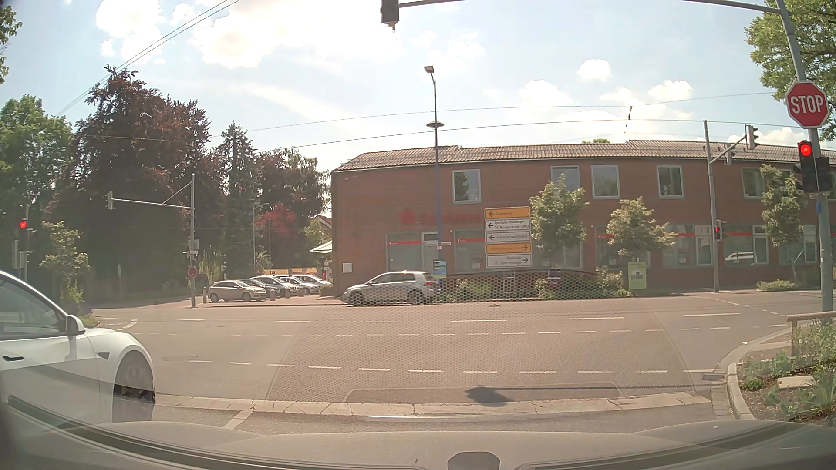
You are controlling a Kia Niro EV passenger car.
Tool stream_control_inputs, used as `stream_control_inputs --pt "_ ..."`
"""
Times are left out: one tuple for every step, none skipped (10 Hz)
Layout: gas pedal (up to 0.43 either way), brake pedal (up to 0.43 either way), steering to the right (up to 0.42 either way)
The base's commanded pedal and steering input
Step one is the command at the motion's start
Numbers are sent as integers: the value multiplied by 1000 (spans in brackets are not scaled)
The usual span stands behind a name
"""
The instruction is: Follow the waypoints while adhering to traffic rules and regulations
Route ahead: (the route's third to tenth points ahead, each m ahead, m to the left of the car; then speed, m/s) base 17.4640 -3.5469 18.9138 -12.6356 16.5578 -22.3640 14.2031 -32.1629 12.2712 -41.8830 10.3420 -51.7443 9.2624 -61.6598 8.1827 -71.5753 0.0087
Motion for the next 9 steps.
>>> stream_control_inputs --pt "0 262 93" --pt "0 262 93" --pt "0 262 93" --pt "0 262 93" --pt "0 262 93" --pt "0 262 92" --pt "0 262 92" --pt "0 262 92" --pt "0 256 92"
